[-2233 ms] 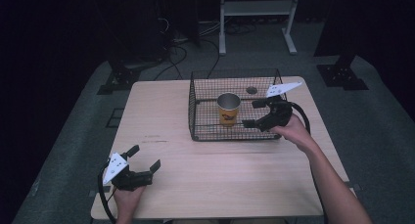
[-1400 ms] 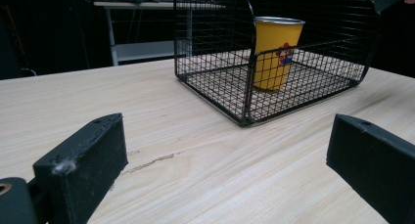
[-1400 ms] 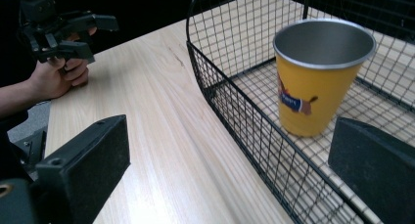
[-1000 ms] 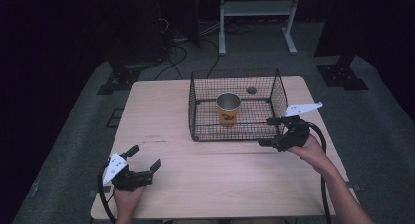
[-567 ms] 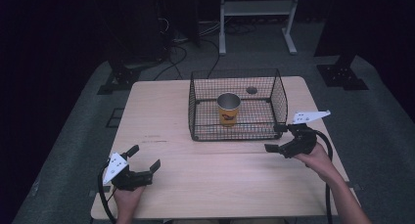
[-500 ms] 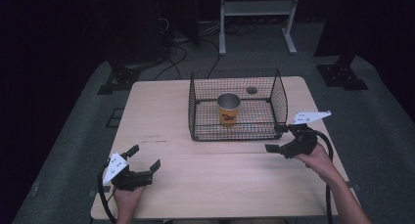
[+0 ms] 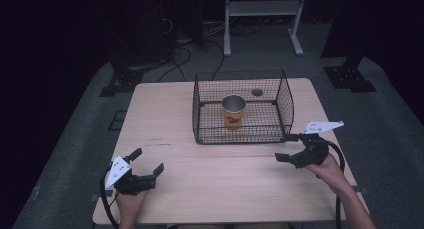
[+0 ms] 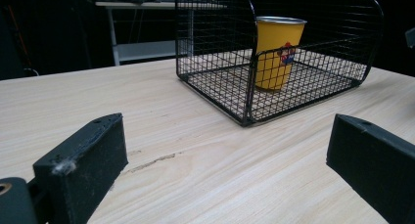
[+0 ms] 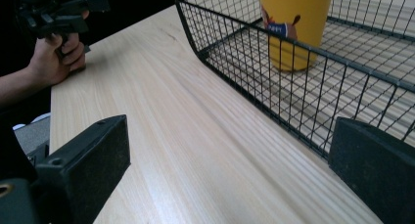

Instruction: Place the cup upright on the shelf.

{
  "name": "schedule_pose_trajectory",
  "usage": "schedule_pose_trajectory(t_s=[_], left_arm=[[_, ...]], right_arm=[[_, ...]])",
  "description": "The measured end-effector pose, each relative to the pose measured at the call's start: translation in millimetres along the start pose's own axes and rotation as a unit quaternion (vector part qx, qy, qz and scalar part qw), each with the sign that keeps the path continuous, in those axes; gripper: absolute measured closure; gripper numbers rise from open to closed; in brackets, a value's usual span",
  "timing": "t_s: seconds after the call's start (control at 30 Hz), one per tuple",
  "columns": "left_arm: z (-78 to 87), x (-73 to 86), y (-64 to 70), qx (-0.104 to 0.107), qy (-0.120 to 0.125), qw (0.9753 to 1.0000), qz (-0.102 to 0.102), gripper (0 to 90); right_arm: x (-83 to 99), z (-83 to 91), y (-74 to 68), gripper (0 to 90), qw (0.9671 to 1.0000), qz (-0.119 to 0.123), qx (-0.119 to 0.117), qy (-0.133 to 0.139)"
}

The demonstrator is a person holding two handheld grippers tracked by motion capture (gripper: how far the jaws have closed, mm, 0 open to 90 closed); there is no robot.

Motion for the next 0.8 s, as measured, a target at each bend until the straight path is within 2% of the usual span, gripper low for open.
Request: schedule_pose_trajectory(t_s=[0.27,0.67,0.8], left_arm=[[0.1,0.0,0.0,-0.001,0.000,1.0000,0.000,0.8],[0.1,0.3,0.1,-0.002,-0.002,1.0000,-0.002,0.9],[0.1,0.4,0.3,-0.002,-0.003,1.0000,-0.003,0.8]], right_arm=[[11.1,4.1,-3.3,1.4,1.0000,-0.003,0.003,0.004],[28.0,17.7,-5.7,1.4,0.9993,-0.014,0.016,0.029],[36.9,21.7,-11.0,1.4,0.9990,-0.015,0.023,0.035]])
Point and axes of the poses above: each handheld gripper's, and its own axes: z roughly backward along the jaws, x roughly out of its underside, y roughly to its right, the point moved 8 cm from there along -z, roughly forward along the jaws, and after that the axes turned 12 degrees about y, right-handed, at the moved point
